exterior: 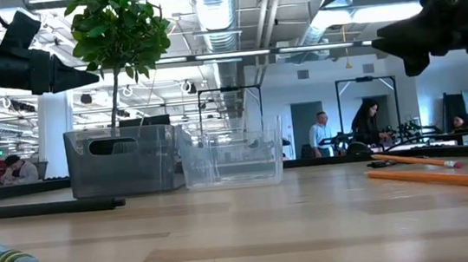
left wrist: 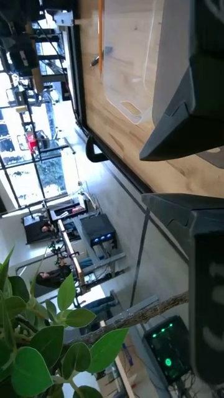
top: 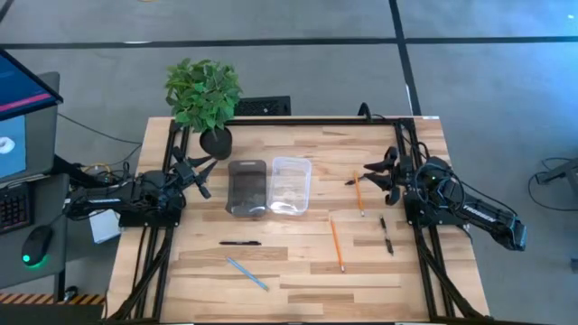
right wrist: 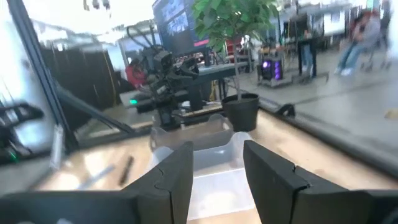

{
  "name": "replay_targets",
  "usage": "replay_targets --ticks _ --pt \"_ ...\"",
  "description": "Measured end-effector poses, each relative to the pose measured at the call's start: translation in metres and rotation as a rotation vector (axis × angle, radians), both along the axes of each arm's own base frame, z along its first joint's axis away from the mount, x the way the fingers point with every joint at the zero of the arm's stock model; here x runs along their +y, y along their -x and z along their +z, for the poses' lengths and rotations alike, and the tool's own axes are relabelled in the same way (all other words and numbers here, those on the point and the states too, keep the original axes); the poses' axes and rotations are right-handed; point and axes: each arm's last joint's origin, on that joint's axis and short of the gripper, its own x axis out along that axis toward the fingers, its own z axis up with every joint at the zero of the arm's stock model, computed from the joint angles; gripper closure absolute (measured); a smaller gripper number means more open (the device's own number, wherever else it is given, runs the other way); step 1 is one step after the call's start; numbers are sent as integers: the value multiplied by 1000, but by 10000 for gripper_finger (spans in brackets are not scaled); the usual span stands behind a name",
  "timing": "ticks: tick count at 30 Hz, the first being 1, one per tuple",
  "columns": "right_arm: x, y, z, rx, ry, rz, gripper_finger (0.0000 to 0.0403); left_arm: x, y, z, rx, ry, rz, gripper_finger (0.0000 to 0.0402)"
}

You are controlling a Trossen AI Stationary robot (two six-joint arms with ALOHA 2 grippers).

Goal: Sort pens & pencils
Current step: Put the right yellow pencil into the white bin

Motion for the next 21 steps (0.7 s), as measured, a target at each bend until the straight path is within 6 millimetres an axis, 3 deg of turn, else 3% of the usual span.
replay_targets --ticks 8,13,16,21 --pt "0 0 0 -7 -55 -2 236 0 0 0 -31 38 0 316" --pt "-3 1 0 -20 -100 -94 231 0 0 0 -67 83 -1 316" --pt "-3 1 0 -21 -105 -98 205 0 0 0 -70 87 -1 316" --pt "-3 1 2 -24 -110 -99 129 0 0 0 -71 88 -1 316"
